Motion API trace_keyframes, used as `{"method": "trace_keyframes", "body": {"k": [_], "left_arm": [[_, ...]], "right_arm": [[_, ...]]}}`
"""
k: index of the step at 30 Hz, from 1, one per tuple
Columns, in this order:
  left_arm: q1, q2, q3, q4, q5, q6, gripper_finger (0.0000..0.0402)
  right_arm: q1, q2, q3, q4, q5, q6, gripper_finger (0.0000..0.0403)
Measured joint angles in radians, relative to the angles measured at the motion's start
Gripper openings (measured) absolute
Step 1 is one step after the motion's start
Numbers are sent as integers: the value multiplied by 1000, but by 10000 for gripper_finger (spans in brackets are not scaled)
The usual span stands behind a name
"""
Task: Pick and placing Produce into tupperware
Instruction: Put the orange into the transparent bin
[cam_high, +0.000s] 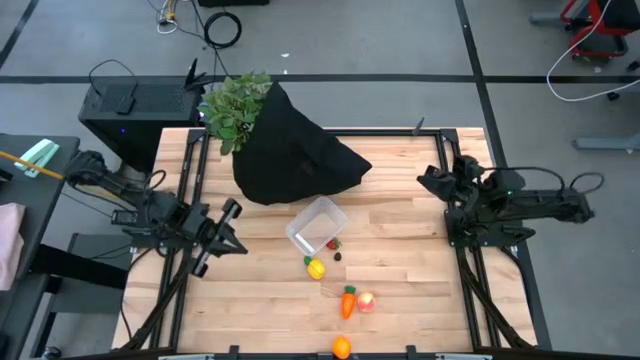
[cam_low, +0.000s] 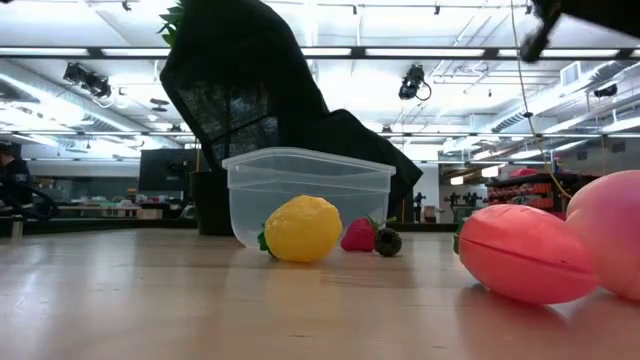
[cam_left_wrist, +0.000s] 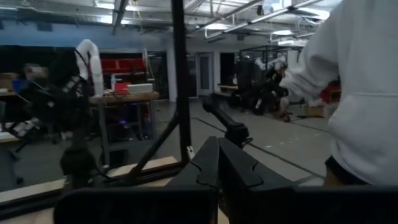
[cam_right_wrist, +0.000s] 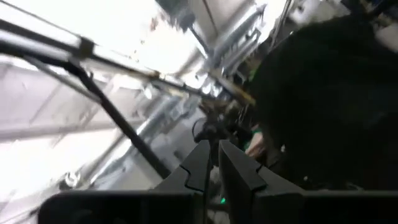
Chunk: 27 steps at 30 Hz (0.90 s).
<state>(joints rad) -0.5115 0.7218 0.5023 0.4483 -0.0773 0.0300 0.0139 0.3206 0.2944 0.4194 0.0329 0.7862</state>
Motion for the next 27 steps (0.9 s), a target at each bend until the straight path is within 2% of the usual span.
{"method": "trace_keyframes", "body": {"k": [2,5,7,10,14,18,23,25,27], "left_arm": [[-50,11,35,-47,-35,15,10],[-143,25,89,-121,-120,20,5],[-211,43,121,-153,-193,21,5],[-314,85,164,-174,-317,31,11],[-426,168,233,-173,-475,75,12],[-488,279,316,-172,-624,72,5],[-488,450,446,-173,-781,68,12],[-470,522,506,-171,-836,67,18],[-447,592,567,-173,-868,57,22]], "right_arm": [[51,151,98,-1,-21,-1,42],[141,377,266,-49,-119,-5,40],[183,490,381,-156,-186,-7,36],[222,596,536,-404,-262,-24,22],[272,643,690,-629,-305,-87,5],[323,641,803,-804,-325,-134,15],[432,645,877,-1081,-400,-92,31],[483,644,877,-1141,-436,-71,33],[518,647,877,-1173,-470,-121,34]]}}
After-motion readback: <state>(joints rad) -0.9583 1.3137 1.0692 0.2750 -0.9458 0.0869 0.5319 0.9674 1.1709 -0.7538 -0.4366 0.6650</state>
